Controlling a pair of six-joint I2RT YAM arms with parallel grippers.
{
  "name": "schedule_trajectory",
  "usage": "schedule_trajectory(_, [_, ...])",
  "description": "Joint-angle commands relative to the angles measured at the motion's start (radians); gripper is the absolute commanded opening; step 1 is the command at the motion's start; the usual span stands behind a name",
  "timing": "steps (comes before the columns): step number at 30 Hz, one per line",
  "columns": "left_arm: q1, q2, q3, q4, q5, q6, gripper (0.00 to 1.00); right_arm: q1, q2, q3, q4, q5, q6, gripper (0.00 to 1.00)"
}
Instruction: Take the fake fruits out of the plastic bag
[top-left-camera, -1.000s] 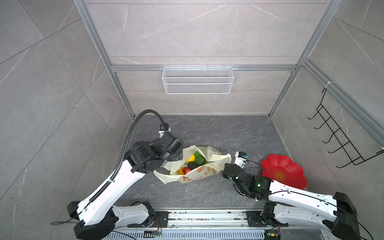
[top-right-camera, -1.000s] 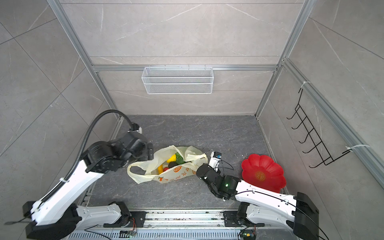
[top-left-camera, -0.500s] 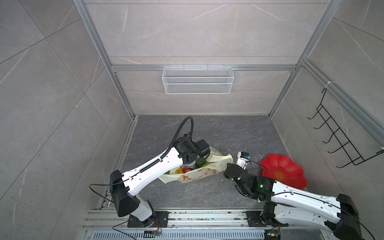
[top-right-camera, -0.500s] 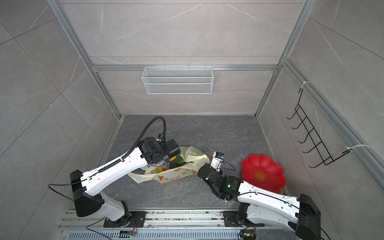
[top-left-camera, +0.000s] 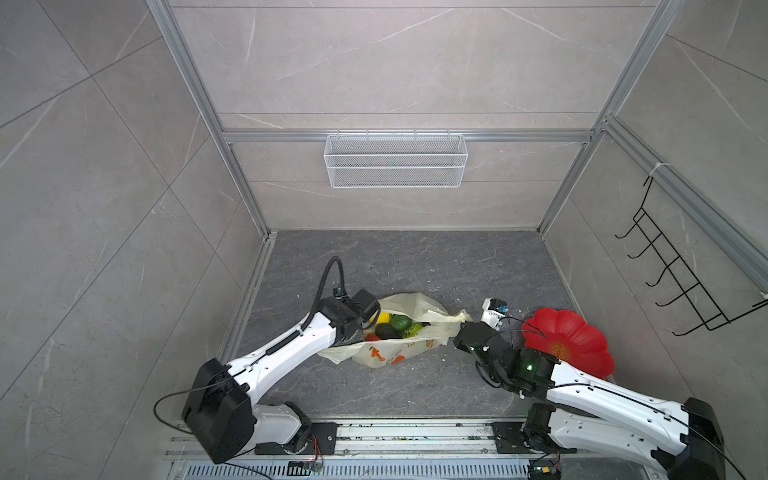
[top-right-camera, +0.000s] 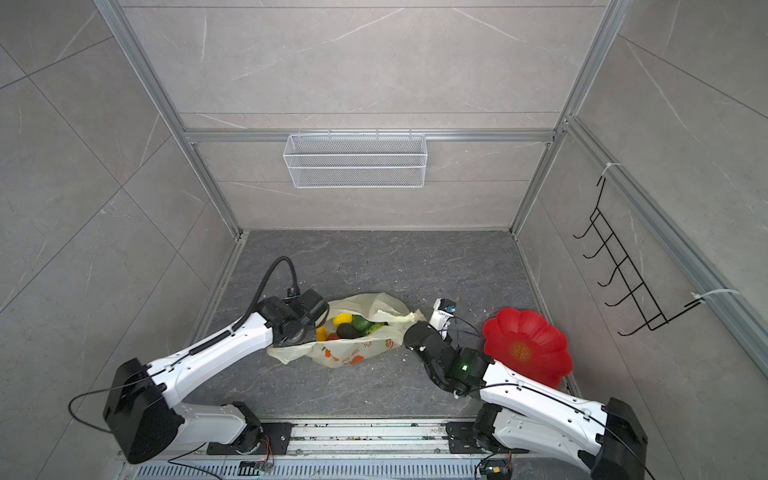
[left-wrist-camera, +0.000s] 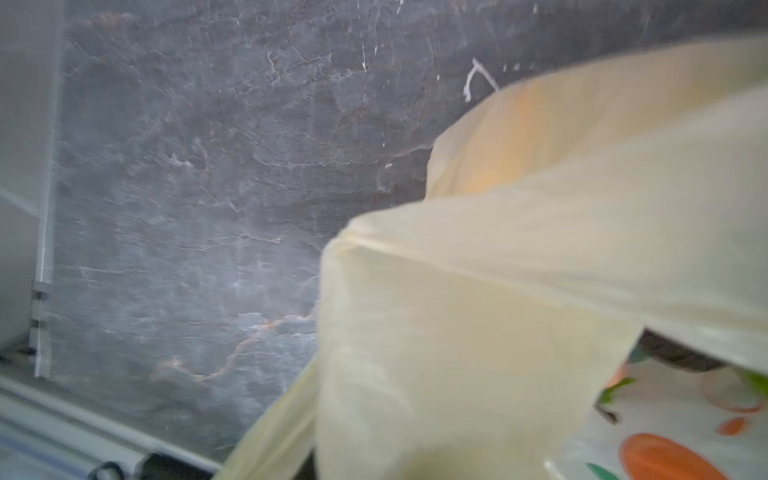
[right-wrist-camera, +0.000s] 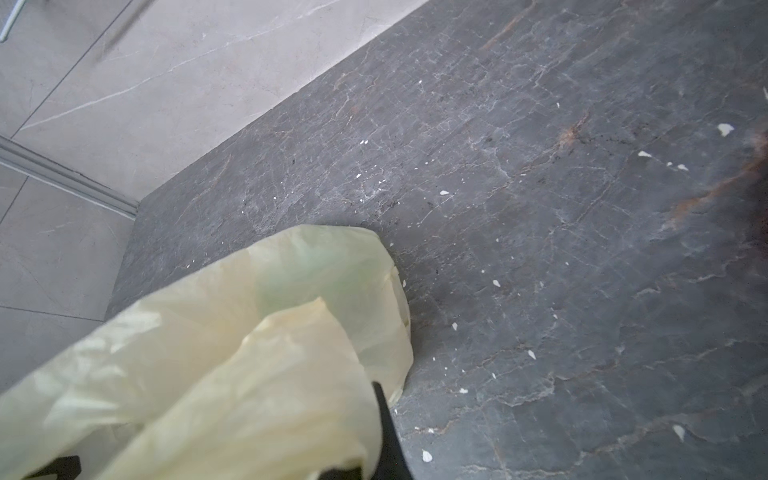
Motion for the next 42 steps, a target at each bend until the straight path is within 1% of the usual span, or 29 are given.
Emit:
schedule_trajectory(1, [0.113,-0.090,-0.057,0.325,0.139,0.134,0.04,-0.129,-0.047,-0.059,0.050,-0.162,-0.065,0.00])
schedule_trajectory(2, [0.154,-0.104,-0.072,0.369,0.160,0.150,0.00,-0.167,-0.051,-0.075,0.062,-0.197,-0.068,0.00])
schedule_trajectory(5, [0.265,-0.120,-0.078,0.479,0.239,0.192,0.00,-0.257,-0.050,-0.117,0.100,-0.299,-0.069,0.00])
schedule_trajectory(8, [0.346,-0.090,-0.041,0.558,0.332,0.205,0.00,-0.307,-0.008,-0.140,0.131,-0.363,-0.053,0.00])
schedule_trajectory(10, [0.385,-0.072,-0.032,0.617,0.401,0.191,0.00,-0.336,0.029,-0.151,0.152,-0.413,-0.030,0.00])
schedule_trajectory(13, [0.394,-0.052,-0.023,0.643,0.418,0.196,0.00,-0.402,0.048,-0.181,0.198,-0.501,-0.002,0.00])
schedule_trajectory(15, [0.392,-0.043,-0.031,0.640,0.437,0.218,0.00,-0.421,0.037,-0.173,0.200,-0.527,-0.043,0.00])
schedule_trajectory(17, [0.379,-0.037,-0.041,0.627,0.448,0.241,0.00,-0.420,0.037,-0.126,0.153,-0.543,-0.115,0.00])
schedule_trajectory(19, [0.348,-0.037,-0.054,0.609,0.425,0.269,0.00,-0.414,0.048,-0.084,0.119,-0.576,-0.179,0.15])
schedule_trajectory(21, [0.304,-0.036,-0.066,0.586,0.386,0.293,0.00,-0.392,0.046,-0.034,0.061,-0.564,-0.241,0.32])
schedule_trajectory(24, [0.284,-0.054,-0.104,0.579,0.362,0.297,0.00,-0.325,0.040,0.050,-0.065,-0.478,-0.317,0.53])
schedule_trajectory(25, [0.285,-0.063,-0.116,0.580,0.354,0.296,0.00,-0.295,0.037,0.081,-0.114,-0.432,-0.336,0.58])
schedule_trajectory(27, [0.284,-0.085,-0.143,0.583,0.335,0.297,0.00,-0.205,0.034,0.157,-0.237,-0.289,-0.365,0.67])
schedule_trajectory(30, [0.284,-0.111,-0.172,0.591,0.316,0.299,0.00,-0.070,0.038,0.276,-0.425,-0.095,-0.369,0.71])
schedule_trajectory(32, [0.285,-0.119,-0.178,0.595,0.312,0.299,0.00,0.001,0.047,0.338,-0.525,-0.008,-0.354,0.73])
schedule_trajectory(35, [0.284,-0.127,-0.179,0.598,0.314,0.300,0.00,0.107,0.077,0.452,-0.733,0.152,-0.293,0.75])
schedule_trajectory(37, [0.284,-0.136,-0.181,0.601,0.314,0.299,0.00,0.170,0.091,0.517,-0.834,0.217,-0.268,0.75])
schedule_trajectory(39, [0.284,-0.140,-0.181,0.599,0.311,0.297,0.00,0.260,0.103,0.570,-0.870,0.245,-0.290,0.75])
schedule_trajectory(42, [0.284,-0.134,-0.176,0.594,0.307,0.296,0.00,0.456,0.163,0.641,-0.888,0.277,-0.302,0.74])
